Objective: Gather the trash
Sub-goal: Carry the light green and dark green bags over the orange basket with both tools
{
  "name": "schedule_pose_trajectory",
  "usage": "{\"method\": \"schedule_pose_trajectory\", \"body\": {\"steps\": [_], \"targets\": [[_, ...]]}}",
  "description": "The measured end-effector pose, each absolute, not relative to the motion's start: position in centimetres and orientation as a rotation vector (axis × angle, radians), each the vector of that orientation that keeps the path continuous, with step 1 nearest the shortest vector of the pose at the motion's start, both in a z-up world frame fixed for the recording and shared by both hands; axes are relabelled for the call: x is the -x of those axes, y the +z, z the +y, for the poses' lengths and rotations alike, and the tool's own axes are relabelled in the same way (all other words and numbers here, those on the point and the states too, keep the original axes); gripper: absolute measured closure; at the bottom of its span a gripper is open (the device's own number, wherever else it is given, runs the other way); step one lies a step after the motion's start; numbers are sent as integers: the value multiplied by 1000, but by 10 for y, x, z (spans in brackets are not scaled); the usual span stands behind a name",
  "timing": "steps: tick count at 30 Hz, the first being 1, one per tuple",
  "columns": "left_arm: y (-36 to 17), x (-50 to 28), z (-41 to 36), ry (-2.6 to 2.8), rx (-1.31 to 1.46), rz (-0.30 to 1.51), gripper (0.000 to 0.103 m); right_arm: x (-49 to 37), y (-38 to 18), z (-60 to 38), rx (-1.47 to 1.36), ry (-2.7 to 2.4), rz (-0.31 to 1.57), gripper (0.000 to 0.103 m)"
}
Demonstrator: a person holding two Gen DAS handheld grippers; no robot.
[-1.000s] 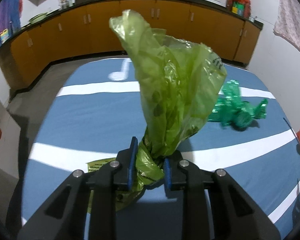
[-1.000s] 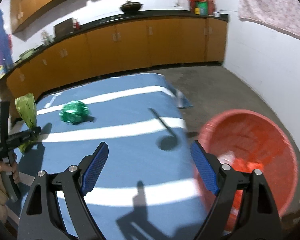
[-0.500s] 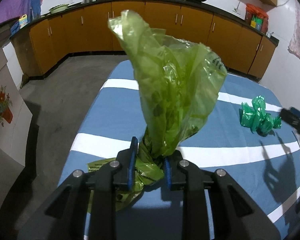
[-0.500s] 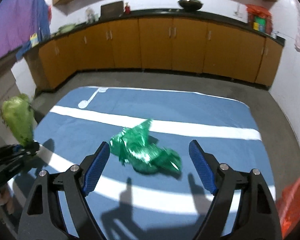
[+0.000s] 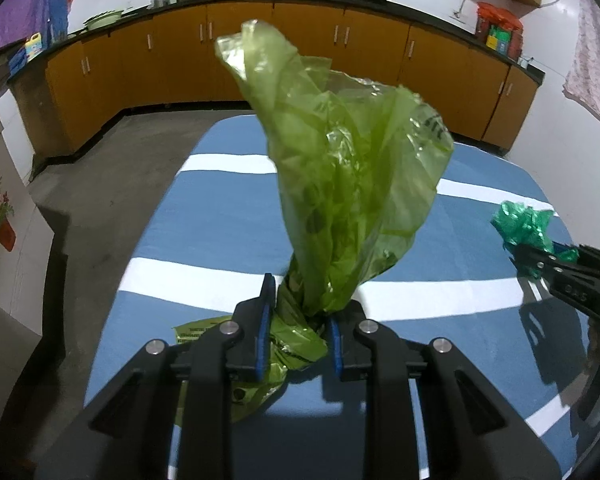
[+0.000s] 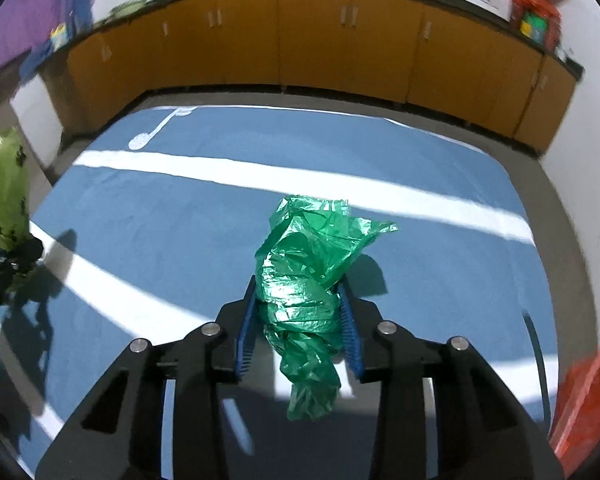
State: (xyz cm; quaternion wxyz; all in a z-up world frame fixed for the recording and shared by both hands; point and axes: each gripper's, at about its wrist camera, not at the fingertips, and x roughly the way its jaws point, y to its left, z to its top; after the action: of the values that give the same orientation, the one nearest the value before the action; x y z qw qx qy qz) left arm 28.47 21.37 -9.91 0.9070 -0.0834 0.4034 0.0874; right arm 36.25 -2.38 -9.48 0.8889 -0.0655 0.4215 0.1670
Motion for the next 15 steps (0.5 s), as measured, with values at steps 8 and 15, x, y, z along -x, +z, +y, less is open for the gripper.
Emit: {"method": "schedule_pose_trajectory", "body": {"steps": [8,15], "targets": [[-82,-269,182,112,148,805,79,-296,-70,-101,56,240,846,66],[-65,-253,142,34,109,783,79,-243,-53,-142,54,159,800,66]]}}
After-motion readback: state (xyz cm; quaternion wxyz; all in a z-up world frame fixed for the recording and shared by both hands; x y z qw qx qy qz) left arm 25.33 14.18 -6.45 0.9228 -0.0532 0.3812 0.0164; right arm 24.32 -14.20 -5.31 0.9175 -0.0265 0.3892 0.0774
